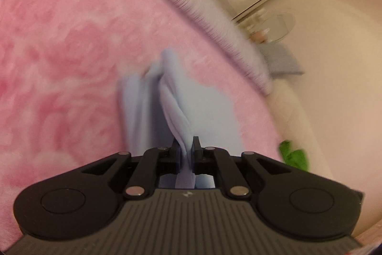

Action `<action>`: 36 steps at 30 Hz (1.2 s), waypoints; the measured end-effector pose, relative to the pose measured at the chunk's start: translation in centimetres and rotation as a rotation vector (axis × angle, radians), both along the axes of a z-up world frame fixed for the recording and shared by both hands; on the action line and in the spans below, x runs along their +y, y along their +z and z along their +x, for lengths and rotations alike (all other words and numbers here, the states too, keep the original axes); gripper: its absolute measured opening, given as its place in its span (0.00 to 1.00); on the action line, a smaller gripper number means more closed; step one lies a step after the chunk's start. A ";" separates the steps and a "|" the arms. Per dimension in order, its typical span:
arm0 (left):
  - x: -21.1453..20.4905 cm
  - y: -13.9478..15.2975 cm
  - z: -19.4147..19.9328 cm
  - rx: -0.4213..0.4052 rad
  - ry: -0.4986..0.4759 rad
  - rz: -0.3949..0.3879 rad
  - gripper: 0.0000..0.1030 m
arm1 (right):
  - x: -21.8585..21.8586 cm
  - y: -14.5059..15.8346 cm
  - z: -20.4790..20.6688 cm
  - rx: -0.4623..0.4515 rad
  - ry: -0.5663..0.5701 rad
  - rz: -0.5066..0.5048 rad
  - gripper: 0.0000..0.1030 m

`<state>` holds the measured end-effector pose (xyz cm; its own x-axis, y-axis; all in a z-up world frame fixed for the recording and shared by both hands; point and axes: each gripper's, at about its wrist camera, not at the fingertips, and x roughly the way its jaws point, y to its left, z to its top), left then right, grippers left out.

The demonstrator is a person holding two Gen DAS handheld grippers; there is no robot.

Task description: Fold clothes

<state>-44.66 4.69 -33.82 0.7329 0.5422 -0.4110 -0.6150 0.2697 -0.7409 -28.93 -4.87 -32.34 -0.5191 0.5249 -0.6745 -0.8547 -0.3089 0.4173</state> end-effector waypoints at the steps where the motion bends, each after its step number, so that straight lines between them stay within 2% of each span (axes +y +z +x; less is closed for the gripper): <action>1: -0.1 0.5 -0.2 0.009 0.005 0.020 0.05 | -0.3 0.2 -0.5 -0.018 0.016 0.014 0.45; 3: -0.1 0.3 -0.7 0.037 0.019 0.015 0.05 | -0.5 0.2 -1.5 -0.062 0.047 0.042 0.45; 6: 0.1 -2.0 -0.7 0.106 0.017 -0.056 0.06 | -0.8 -0.6 -3.2 -0.160 0.083 0.089 0.47; 8: 0.1 -2.7 -0.2 0.158 -0.004 -0.079 0.06 | -0.9 -0.7 -3.2 -0.173 0.081 0.093 0.48; 10: -0.1 -1.9 0.1 0.176 0.005 -0.068 0.11 | -1.0 -0.3 -1.8 -0.125 0.038 0.080 0.48; 12: -0.3 -1.4 -0.9 0.165 0.050 -0.078 0.12 | -1.0 0.2 -0.3 -0.072 -0.008 0.066 0.48; 15: -1.5 0.3 -1.5 0.235 0.130 -0.020 0.12 | -1.1 0.7 1.9 -0.009 -0.076 0.045 0.47; 17: -2.9 1.6 -1.0 0.239 0.108 0.027 0.11 | -1.3 0.7 3.1 0.006 -0.119 0.034 0.38; 20: -4.6 2.7 0.9 0.258 0.025 0.095 0.12 | -1.7 0.4 3.1 0.036 -0.120 0.020 0.28; 22: -5.4 2.7 2.7 0.298 -0.042 0.141 0.12 | -2.3 0.1 2.2 0.021 -0.090 0.048 0.26; 23: -5.5 2.2 3.2 0.318 -0.056 0.139 0.12 | -2.6 0.0 1.7 0.012 -0.073 0.063 0.26; 24: -5.2 1.2 3.4 0.339 -0.051 0.113 0.11 | -2.7 -0.3 1.0 -0.027 -0.055 0.079 0.26; 26: -4.8 -0.5 3.6 0.367 -0.036 0.067 0.02 | -2.8 -1.3 -0.2 -0.111 -0.015 0.103 0.26; 28: -4.6 -1.1 3.5 0.357 -0.009 0.042 0.03 | -2.5 -1.6 -0.7 -0.141 -0.007 0.101 0.26; 33: -5.7 0.0 3.6 0.408 0.008 0.040 0.02 | -1.8 -1.4 -1.0 -0.158 -0.006 0.061 0.27; 36: -6.4 0.4 3.5 0.411 0.015 0.039 0.02 | -2.1 -1.4 -1.0 -0.159 -0.011 0.061 0.27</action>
<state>-41.12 -1.75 -33.41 0.5038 0.5724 -0.6469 -0.8617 0.2812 -0.4223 -29.93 -6.93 -33.69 -0.4026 0.5724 -0.7144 -0.9117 -0.3202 0.2572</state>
